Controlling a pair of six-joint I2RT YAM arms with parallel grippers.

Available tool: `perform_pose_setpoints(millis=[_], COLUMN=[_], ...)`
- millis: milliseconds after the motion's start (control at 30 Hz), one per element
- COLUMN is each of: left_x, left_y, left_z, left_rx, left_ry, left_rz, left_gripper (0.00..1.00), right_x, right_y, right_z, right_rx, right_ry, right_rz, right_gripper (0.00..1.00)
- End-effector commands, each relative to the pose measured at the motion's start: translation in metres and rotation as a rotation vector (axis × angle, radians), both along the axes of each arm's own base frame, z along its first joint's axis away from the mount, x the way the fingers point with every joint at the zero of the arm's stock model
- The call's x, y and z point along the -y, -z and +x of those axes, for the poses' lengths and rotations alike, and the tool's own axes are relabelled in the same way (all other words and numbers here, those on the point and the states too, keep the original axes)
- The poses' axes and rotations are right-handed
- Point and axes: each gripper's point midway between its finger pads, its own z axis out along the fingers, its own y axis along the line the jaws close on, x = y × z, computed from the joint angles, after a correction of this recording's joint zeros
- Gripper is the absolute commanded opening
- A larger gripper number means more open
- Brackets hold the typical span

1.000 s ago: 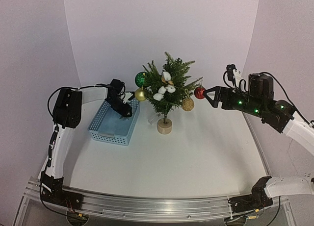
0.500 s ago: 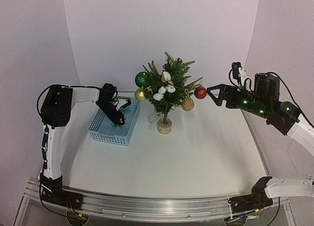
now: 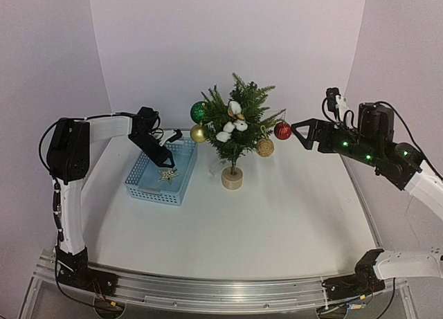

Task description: Decorate the small christmas tree

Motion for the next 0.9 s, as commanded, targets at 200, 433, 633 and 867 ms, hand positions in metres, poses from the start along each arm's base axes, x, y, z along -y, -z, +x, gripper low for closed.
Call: perform_pose_setpoints(millis=[200, 433, 633, 867], left_x=[0.013, 0.016, 0.016, 0.016], left_y=[-0.012, 0.021, 0.035, 0.051], left_z=[0.038, 0.035, 0.036, 0.023], left_rx=[0.126, 0.042, 0.017, -0.025], left_ry=[0.113, 0.192, 0.195, 0.212], left_rz=[0.012, 0.088, 0.120, 0.158], left_gripper=[0.36, 0.37, 0.38, 0.36], right_x=[-0.012, -0.007, -0.008, -0.009], right_y=[-0.015, -0.013, -0.012, -0.008], right_z=[0.002, -0.001, -0.001, 0.000], right_rx=[0.009, 0.005, 0.002, -0.006], right_ry=[-0.042, -0.026, -0.027, -0.030], right_rz=[0.024, 0.033, 0.032, 0.027], right_gripper=[0.93, 0.93, 0.93, 0.92])
